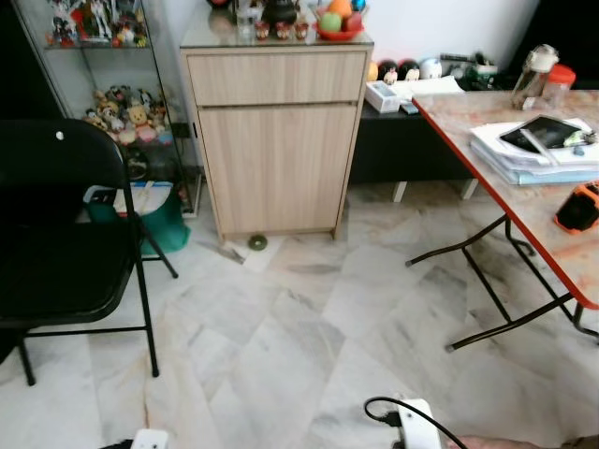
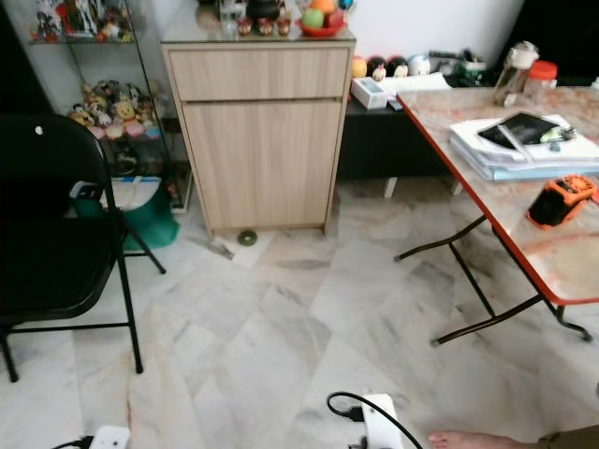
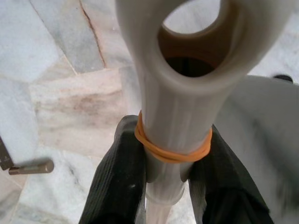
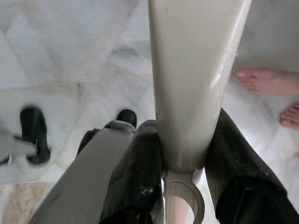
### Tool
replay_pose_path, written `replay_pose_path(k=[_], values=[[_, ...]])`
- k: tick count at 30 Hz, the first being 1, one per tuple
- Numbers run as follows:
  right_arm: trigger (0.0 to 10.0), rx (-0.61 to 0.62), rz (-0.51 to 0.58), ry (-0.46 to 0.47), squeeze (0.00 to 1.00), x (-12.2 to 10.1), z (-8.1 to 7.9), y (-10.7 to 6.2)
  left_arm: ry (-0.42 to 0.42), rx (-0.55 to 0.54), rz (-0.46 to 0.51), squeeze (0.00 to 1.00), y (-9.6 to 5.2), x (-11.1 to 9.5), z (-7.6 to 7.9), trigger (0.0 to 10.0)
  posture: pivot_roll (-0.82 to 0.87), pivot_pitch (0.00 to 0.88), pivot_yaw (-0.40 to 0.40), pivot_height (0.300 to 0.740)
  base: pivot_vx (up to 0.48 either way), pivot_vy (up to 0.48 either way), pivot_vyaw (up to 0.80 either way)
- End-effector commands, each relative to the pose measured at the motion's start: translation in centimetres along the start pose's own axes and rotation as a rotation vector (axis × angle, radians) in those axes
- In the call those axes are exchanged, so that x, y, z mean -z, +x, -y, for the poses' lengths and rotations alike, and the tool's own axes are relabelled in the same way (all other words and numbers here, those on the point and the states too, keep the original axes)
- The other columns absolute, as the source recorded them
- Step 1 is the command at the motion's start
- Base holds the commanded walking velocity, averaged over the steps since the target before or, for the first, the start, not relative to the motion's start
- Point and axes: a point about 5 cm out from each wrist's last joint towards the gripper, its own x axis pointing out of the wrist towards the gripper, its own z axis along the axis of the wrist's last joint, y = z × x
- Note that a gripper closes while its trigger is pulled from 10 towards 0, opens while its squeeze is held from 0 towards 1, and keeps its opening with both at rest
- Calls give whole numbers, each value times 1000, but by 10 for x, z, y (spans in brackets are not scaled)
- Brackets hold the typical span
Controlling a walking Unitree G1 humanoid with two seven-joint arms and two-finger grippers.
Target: Sweep floor
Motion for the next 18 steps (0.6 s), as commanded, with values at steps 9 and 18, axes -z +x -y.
replay_pose_path(k=[9, 18], values=[[10000, -113, 186, 196, 0, -38, -23, 0, -98, -11, 81, 0, 5, -33, 2, 10000, 25, 0, -60, 740, 0, 0, 0], [10000, -91, 197, 161, 0, -39, -21, -1, -105, -11, 89, 0, 7, -39, 9, 10000, 25, 0, -60, 740, 0, 0, 405]])
